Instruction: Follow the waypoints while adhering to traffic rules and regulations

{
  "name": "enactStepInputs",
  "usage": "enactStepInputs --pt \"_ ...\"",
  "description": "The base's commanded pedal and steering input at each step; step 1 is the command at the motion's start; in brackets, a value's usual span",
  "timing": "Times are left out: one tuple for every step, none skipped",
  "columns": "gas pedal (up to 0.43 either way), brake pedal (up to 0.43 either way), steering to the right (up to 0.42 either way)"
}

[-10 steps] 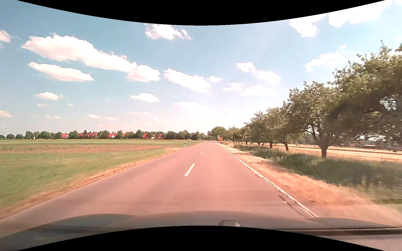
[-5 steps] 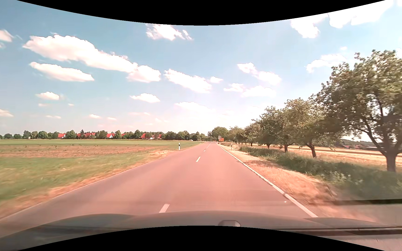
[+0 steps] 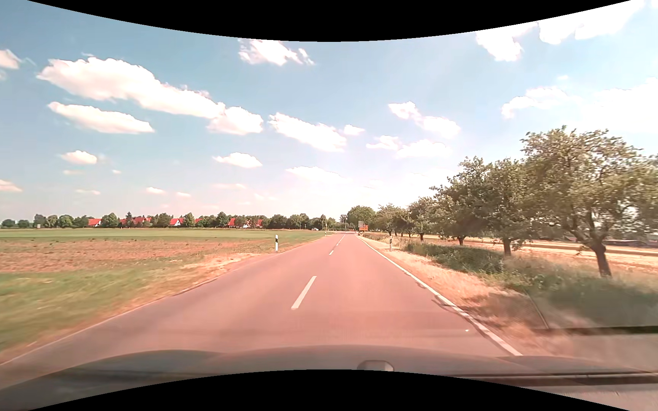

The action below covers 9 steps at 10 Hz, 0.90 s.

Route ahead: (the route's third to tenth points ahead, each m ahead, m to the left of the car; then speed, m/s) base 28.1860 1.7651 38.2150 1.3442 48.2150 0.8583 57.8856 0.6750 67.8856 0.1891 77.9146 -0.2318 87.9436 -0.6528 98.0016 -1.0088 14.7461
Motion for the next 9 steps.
enactStepInputs --pt "0.169 0.000 0.000" --pt "0.169 0.000 0.000" --pt "0.169 0.000 0.000" --pt "0.169 0.000 0.000" --pt "0.169 0.000 0.000" --pt "0.169 0.000 0.000" --pt "0.157 0.000 0.000" --pt "0.150 0.000 0.000" --pt "0.138 0.000 0.000"
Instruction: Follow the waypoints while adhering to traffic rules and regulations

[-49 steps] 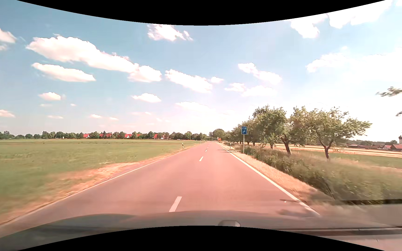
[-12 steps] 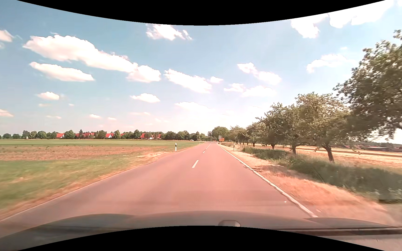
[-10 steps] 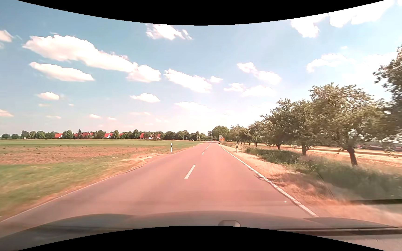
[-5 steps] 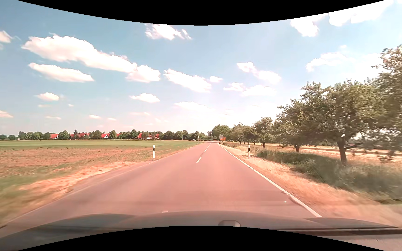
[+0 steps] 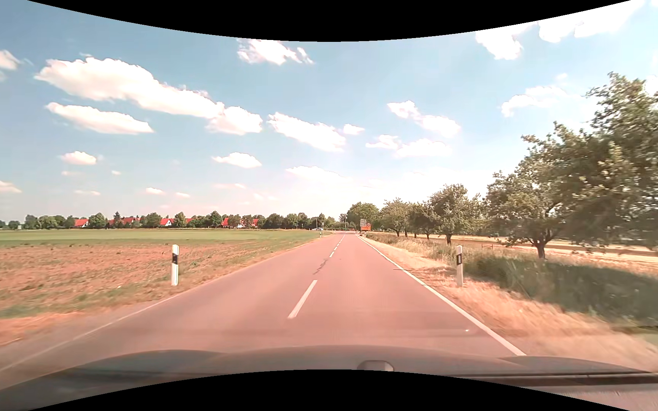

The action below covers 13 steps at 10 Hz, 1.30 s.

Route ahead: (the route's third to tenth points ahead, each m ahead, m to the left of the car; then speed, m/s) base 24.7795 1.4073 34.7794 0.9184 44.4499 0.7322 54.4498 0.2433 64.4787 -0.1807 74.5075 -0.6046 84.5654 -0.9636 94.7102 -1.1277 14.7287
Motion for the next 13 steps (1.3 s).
enactStepInputs --pt "0.138 0.000 0.000" --pt "0.138 0.000 0.000" --pt "0.138 0.000 0.000" --pt "0.138 0.000 0.000" --pt "0.138 0.000 0.000" --pt "0.138 0.000 0.000" --pt "0.138 0.000 0.001" --pt "0.138 0.000 0.003" --pt "0.138 0.000 0.003" --pt "0.138 0.000 0.003" --pt "0.138 0.000 0.003" --pt "0.138 0.000 0.004" --pt "0.138 0.000 0.005"
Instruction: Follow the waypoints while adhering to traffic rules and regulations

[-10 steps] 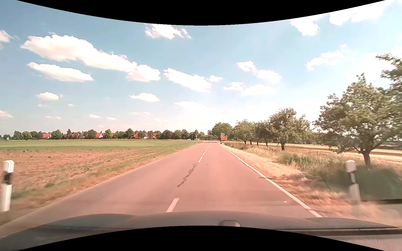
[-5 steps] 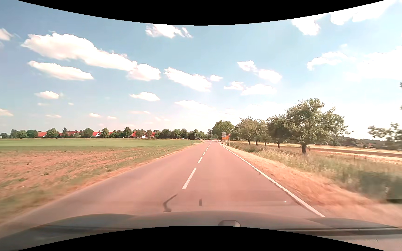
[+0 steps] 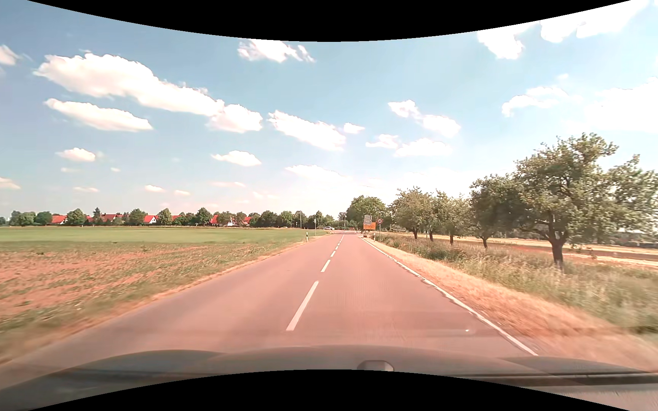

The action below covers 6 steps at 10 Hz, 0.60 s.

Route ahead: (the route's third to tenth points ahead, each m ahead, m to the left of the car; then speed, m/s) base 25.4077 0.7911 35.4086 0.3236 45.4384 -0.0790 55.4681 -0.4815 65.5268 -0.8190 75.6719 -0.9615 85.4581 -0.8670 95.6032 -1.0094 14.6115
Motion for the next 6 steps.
enactStepInputs --pt "0.138 0.000 0.005" --pt "0.138 0.000 0.005" --pt "0.138 0.000 0.005" --pt "0.138 0.000 0.005" --pt "0.138 0.000 0.005" --pt "0.138 0.000 0.003"
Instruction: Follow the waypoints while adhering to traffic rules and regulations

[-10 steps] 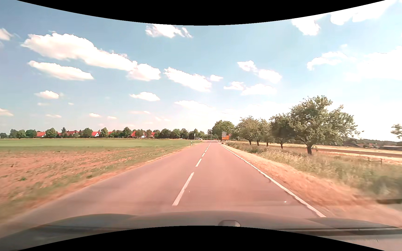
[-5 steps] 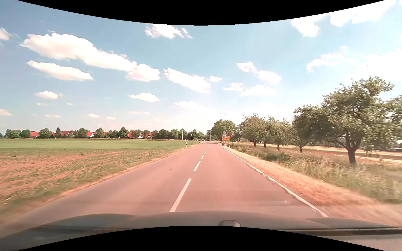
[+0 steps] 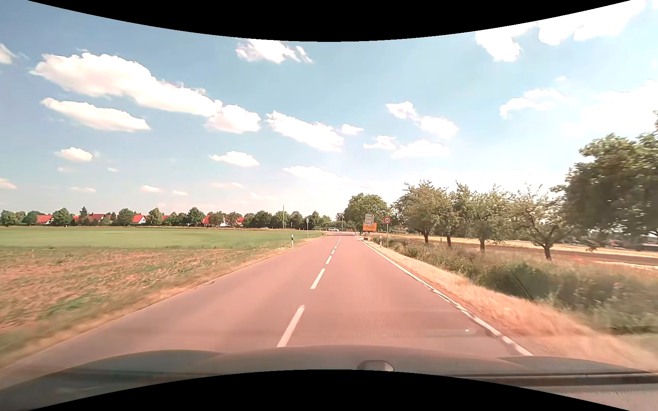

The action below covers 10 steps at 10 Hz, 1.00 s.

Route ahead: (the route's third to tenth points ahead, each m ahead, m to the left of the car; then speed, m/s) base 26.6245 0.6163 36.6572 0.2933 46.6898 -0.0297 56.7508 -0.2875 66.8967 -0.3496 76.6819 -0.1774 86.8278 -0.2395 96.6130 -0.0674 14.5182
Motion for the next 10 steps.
enactStepInputs --pt "0.138 0.000 0.003" --pt "0.138 0.000 0.002" --pt "0.138 0.000 0.001" --pt "0.130 0.000 0.001" --pt "0.118 0.000 0.001" --pt "0.118 0.000 0.001" --pt "0.110 0.000 0.000" --pt "0.110 0.000 0.000" --pt "0.110 0.000 0.000" --pt "0.110 0.000 0.000"
